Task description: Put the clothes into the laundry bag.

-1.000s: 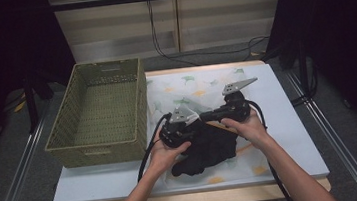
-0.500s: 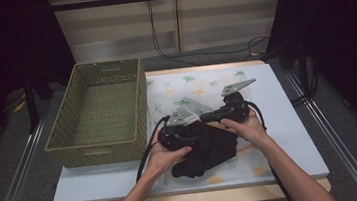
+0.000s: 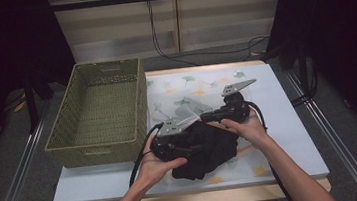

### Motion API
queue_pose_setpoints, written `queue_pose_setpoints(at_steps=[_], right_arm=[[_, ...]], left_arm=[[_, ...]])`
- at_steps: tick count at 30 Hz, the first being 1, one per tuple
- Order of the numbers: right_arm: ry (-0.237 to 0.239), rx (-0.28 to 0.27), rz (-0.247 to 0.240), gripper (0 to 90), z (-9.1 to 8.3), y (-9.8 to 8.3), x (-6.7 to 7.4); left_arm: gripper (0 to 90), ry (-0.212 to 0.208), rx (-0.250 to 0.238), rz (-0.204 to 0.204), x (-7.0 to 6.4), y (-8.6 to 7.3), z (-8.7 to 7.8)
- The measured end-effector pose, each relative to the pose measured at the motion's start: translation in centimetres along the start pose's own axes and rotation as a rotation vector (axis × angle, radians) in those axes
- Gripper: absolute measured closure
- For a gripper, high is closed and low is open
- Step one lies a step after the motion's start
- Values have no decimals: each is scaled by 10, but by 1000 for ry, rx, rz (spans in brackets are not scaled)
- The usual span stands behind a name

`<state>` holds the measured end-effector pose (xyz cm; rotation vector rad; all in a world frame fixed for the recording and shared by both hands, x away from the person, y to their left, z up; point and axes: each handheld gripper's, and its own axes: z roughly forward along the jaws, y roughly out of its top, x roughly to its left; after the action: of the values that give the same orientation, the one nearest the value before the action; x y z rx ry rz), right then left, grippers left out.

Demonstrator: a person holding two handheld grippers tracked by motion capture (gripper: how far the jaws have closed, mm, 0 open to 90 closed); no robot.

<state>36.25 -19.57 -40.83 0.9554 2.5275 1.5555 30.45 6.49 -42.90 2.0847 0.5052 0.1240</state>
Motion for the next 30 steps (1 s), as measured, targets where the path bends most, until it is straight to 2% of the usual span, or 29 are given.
queue_pose_setpoints(at_steps=[1,2,7,8,10,11,12,14,16,17,18,21,24,25,27,29,30], right_arm=[[1,1,3,892,0,0,0],[0,2,4,892,1,0,0],[1,5,8,891,2,0,-1],[2,3,11,891,2,0,-1],[-1,7,8,891,3,0,-1],[-2,8,8,891,3,0,0],[-2,7,7,891,3,0,0],[-2,8,1,891,4,0,0],[-1,10,0,891,4,-1,1],[0,11,0,891,5,-1,2],[0,12,-2,891,5,-1,2],[4,12,0,891,5,-1,2],[4,13,-3,891,5,0,2],[5,15,-5,891,6,-1,2],[4,18,-4,891,6,0,3],[5,19,-4,891,7,0,4],[6,20,-6,891,7,0,4]], left_arm=[[382,-5,1,8,-1,-2,-1],[379,-23,-2,0,-3,-5,-2],[366,-41,28,11,-8,-19,-2],[353,-45,44,23,-10,-20,-1],[347,-43,45,41,-11,-21,0],[346,-55,39,35,-12,-22,1],[340,-50,63,49,-12,-21,2],[317,-64,78,51,-13,-22,6],[303,-60,76,50,-16,-24,11],[296,-55,92,62,-17,-23,12],[293,-59,87,69,-17,-24,13],[290,-58,114,69,-18,-26,18],[310,-42,152,90,-18,-30,25],[324,-48,152,86,-17,-31,27],[357,-33,163,93,-16,-32,29],[415,-25,161,84,-15,-33,33],[431,-32,174,83,-14,-33,33]])
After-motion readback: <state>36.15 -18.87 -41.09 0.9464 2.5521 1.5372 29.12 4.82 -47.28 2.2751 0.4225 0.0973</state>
